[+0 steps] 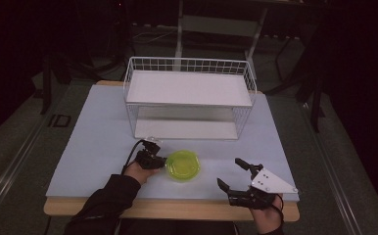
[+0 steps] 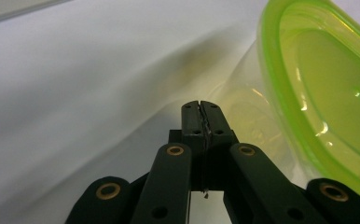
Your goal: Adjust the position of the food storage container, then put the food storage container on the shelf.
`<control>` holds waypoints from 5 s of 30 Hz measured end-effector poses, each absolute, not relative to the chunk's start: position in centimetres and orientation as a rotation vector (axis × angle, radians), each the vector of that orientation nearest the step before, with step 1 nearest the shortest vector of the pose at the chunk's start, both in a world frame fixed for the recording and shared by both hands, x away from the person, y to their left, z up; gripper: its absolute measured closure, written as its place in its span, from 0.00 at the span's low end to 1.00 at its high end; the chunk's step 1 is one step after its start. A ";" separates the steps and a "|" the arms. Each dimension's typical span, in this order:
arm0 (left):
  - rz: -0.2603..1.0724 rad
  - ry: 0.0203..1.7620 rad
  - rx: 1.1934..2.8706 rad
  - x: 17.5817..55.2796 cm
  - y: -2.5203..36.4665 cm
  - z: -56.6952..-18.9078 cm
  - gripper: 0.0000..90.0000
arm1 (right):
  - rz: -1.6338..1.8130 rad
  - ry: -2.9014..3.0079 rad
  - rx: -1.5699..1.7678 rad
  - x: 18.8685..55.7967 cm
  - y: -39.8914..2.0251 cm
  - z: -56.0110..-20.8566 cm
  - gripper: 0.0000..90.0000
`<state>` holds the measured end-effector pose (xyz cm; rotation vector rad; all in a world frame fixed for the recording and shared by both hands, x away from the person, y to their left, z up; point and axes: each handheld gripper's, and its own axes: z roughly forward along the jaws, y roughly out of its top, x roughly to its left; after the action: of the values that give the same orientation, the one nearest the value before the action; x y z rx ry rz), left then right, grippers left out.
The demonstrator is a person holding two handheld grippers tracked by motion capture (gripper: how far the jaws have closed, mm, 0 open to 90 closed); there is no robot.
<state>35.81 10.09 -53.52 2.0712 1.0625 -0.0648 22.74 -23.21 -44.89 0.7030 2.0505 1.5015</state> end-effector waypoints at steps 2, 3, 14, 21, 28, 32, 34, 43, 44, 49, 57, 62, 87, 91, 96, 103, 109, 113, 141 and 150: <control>-0.055 1.069 2.070 35.9 9.9 -53.3 1.00 | 1.503 2.052 0.703 22.7 -23.2 -44.9 0.18; -0.050 1.070 2.073 36.0 10.0 -53.2 1.00 | 1.503 2.053 0.703 22.7 -23.2 -44.9 0.18; 0.005 1.141 2.049 34.3 13.9 -51.6 1.00 | 1.495 2.056 0.702 22.8 -23.2 -44.9 0.18; -0.058 1.156 2.058 31.9 14.0 -53.0 1.00 | 1.491 2.059 0.708 22.8 -23.0 -44.9 0.18; -0.114 1.149 2.047 32.3 12.0 -53.7 1.00 | 1.492 2.058 0.710 22.8 -23.1 -44.9 0.18; -0.155 1.115 2.035 32.9 10.8 -54.1 1.00 | 1.494 2.062 0.714 22.8 -23.2 -44.9 0.18; -0.160 1.118 2.022 33.1 10.6 -54.2 1.00 | 1.494 2.063 0.713 22.8 -23.2 -44.9 0.18; -0.166 1.099 2.044 33.8 8.1 -53.9 1.00 | 1.497 2.067 0.709 22.8 -23.3 -44.9 0.18; -0.180 1.090 2.046 33.8 7.7 -53.9 1.00 | 1.498 2.067 0.711 22.8 -23.4 -44.9 0.18; -0.194 1.078 2.053 33.6 7.4 -53.8 1.00 | 1.489 2.074 0.718 23.0 -23.5 -45.0 0.18; -0.196 1.055 2.028 33.6 8.3 -53.2 1.00 | 1.477 2.086 0.725 23.2 -23.4 -45.1 0.18; -0.150 1.055 1.996 32.9 10.7 -52.2 0.88 | 1.468 2.096 0.738 23.2 -23.4 -45.2 0.18; -0.020 0.834 1.873 27.9 11.9 -44.2 0.03 | 1.338 2.161 0.841 24.5 -23.2 -42.7 0.15; -0.015 0.872 1.897 28.5 10.8 -43.3 0.07 | 1.336 2.177 0.909 25.5 -23.6 -41.9 0.15; -0.028 0.934 1.928 29.7 9.1 -43.5 0.15 | 1.401 2.214 1.020 26.9 -23.7 -41.7 0.14; -0.093 1.027 1.966 31.2 7.4 -45.1 0.18 | 1.471 2.318 1.191 29.0 -23.1 -43.4 0.25; -0.142 1.131 1.926 32.3 7.5 -47.2 0.33 | 1.408 2.402 1.429 31.2 -22.7 -45.6 0.45; -0.174 1.197 1.907 32.8 7.8 -48.3 0.39 | 1.387 2.402 1.583 32.0 -22.6 -46.8 0.52; -0.258 1.276 1.887 31.2 7.5 -49.0 0.89 | 1.253 2.414 1.663 30.8 -19.7 -47.7 0.89; -0.204 1.213 1.837 31.0 8.3 -46.3 0.90 | 1.346 2.376 1.606 30.6 -19.8 -45.4 0.89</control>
<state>31.03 8.31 -46.33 1.8374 1.2131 -0.2044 30.55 -19.75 -45.37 1.6057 2.3763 1.3456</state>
